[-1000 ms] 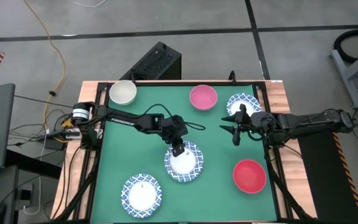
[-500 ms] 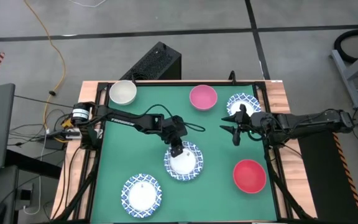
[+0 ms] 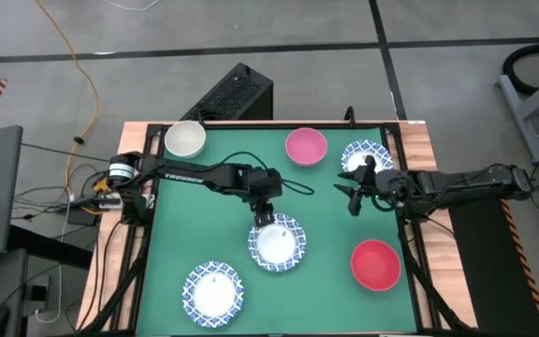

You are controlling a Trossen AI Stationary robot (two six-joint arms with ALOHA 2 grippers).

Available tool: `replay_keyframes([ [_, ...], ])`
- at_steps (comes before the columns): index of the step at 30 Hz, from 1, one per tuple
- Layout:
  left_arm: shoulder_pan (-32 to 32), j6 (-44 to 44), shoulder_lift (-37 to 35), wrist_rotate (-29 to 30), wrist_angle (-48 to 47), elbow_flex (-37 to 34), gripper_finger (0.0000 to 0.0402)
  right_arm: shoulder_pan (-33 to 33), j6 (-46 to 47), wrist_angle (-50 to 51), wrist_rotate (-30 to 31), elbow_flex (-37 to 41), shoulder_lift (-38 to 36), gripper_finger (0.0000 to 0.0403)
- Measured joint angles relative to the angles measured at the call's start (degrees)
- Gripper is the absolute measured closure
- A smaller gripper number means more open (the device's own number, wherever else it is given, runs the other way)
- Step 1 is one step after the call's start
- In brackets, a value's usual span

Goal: Nest bowls inside each other
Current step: Stack the white with blue patterned bowl on top of the white with blue patterned bowl

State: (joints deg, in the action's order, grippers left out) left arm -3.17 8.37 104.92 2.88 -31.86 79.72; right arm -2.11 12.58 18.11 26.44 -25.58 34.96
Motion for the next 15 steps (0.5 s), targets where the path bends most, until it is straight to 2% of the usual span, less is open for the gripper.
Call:
replay_keyframes([
  [3,0.1,-2.4,-0.1,-2.2,-4.2,4.7,0.0223,0.0,3.1,5.7,5.2,0.0,0.0,0.0211],
  [7,0.1,-3.4,-2.8,-8.7,-5.6,8.7,0.0223,0.0,8.3,13.6,8.8,0.0,0.0,0.0211],
  [11,0.1,-4.9,-9.3,-10.9,-1.0,7.9,0.0223,0.0,10.8,15.3,10.1,0.0,1.7,0.0213],
  [15,0.1,-4.9,-17.8,-13.9,9.4,3.4,0.0223,0.5,10.6,15.3,12.4,0.0,6.0,0.0225],
])
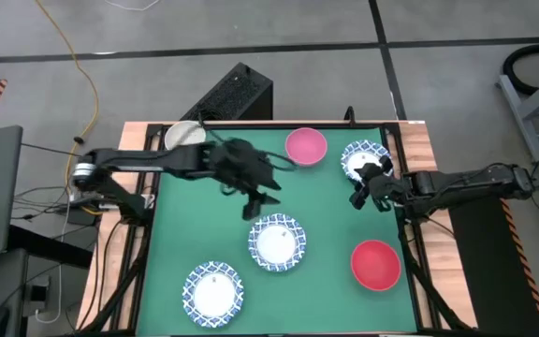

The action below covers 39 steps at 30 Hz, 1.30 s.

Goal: Nest bowls inside each other
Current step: Stack the white with blue patterned bowl on top of the white with blue patterned bowl

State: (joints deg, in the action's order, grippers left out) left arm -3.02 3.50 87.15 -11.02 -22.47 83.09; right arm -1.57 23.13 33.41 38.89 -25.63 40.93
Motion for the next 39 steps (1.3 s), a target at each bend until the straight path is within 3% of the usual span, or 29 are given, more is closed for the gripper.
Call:
replay_keyframes([
  [6,1.0,2.3,-12.1,2.3,10.9,-11.4,0.0223,4.3,0.3,3.5,-1.4,-1.9,11.5,0.0251],
  [11,1.1,4.7,-18.7,5.1,15.3,-19.4,0.0223,6.9,2.3,13.1,-2.8,-9.7,23.1,0.0267],
  [17,1.1,6.9,-21.9,3.6,15.2,-23.6,0.0223,8.3,2.4,21.8,-2.7,-18.6,34.7,0.0264],
  [23,1.1,8.2,-22.1,0.7,12.7,-23.8,0.0223,9.7,3.0,24.5,-2.6,-20.6,43.2,0.0239],
  [32,1.1,9.3,-22.1,-0.5,12.8,-23.8,0.0223,10.8,5.3,23.6,-3.0,-20.6,48.8,0.017],
  [39,1.1,9.6,-22.1,0.5,12.8,-23.8,0.0223,11.2,5.4,23.5,-3.0,-20.6,49.0,0.017],
])
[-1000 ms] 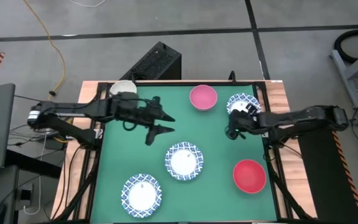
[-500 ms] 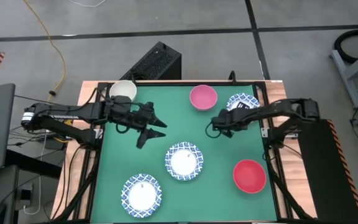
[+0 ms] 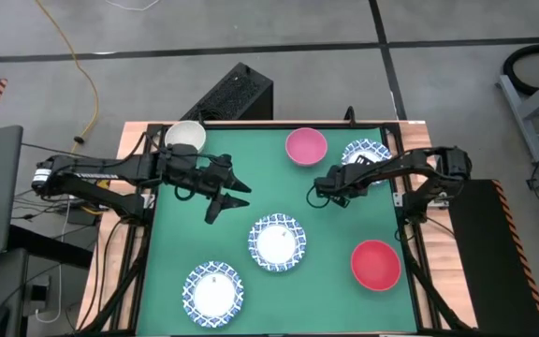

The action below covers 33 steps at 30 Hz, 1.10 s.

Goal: Nest bowls inside each other
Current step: Stack the white with blue patterned bowl on top of the white with blue patterned bowl

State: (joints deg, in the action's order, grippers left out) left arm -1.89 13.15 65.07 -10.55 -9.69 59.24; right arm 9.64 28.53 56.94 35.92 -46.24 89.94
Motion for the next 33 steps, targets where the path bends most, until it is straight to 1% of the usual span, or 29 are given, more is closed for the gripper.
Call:
replay_keyframes([
  [5,0.0,0.0,0.2,0.9,-1.1,0.0,0.0223,0.3,0.0,-0.3,0.3,1.0,2.3,0.0193],
  [8,0.0,0.0,0.2,1.7,-2.0,0.0,0.0223,0.3,0.5,-0.1,2.0,1.7,4.6,0.0219],
  [10,0.0,0.0,0.2,2.3,-2.5,0.0,0.0223,0.1,0.6,-0.2,2.5,1.7,5.9,0.0249],
  [12,0.0,0.1,0.2,2.7,-2.5,0.0,0.0223,-0.5,0.9,-0.2,3.4,1.7,6.9,0.0288],
  [16,0.0,0.0,0.2,4.6,-3.0,0.0,0.0223,-1.8,1.4,-0.1,3.9,1.7,6.9,0.0375],
  [17,0.0,0.0,0.2,4.9,-3.0,0.0,0.0223,-2.2,1.4,-0.1,3.9,1.7,6.6,0.0386],
  [21,0.0,-0.4,0.2,6.7,-3.0,0.0,0.0223,-4.4,2.6,0.5,4.4,1.6,3.7,0.0386],
  [24,0.0,-0.4,0.2,6.9,-3.0,0.0,0.0223,-6.8,4.0,2.2,4.6,1.4,0.6,0.0392],
  [29,0.0,-0.4,0.2,6.9,-3.2,0.0,0.0223,-13.0,4.8,5.3,7.5,-1.1,-5.5,0.0396],
  [33,0.0,0.0,0.2,6.9,-4.7,0.0,0.0223,-18.5,4.2,7.9,7.7,-4.7,-9.7,0.0396],
])
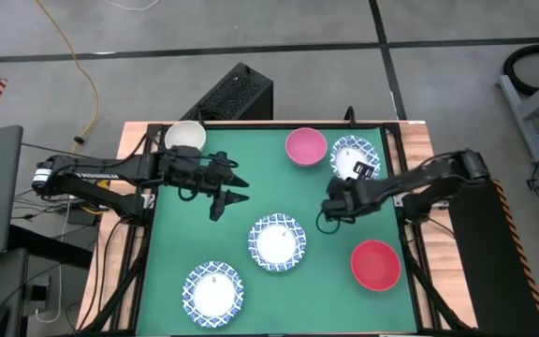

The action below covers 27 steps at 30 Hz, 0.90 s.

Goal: Nest bowls inside each other
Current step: Stack the white with blue patterned bowl on top of the white with blue patterned bowl

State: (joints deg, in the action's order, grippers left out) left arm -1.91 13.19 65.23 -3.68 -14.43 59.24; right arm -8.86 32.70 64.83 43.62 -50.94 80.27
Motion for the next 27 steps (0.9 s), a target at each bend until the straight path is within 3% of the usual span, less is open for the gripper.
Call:
replay_keyframes([
  [3,0.0,0.8,0.0,0.0,-0.8,0.0,0.0223,-4.4,-2.6,1.7,-0.3,-2.9,-1.7,0.0396],
  [12,-0.1,4.2,3.0,-2.1,-1.6,0.0,0.0223,-16.3,-25.0,-4.7,-3.0,-10.5,-0.2,0.0396],
  [16,-0.1,5.6,6.4,-4.2,-0.4,0.0,0.0223,-18.5,-31.2,-7.5,-2.4,-15.5,3.7,0.0396],
  [22,-0.3,7.0,11.6,-11.0,3.3,0.0,0.0223,-20.2,-38.0,-6.3,3.1,-23.6,11.2,0.0396],
  [27,-2.1,14.1,13.7,-12.3,5.0,0.0,0.0223,-20.9,-41.6,-5.1,6.3,-28.2,16.6,0.0396],
])
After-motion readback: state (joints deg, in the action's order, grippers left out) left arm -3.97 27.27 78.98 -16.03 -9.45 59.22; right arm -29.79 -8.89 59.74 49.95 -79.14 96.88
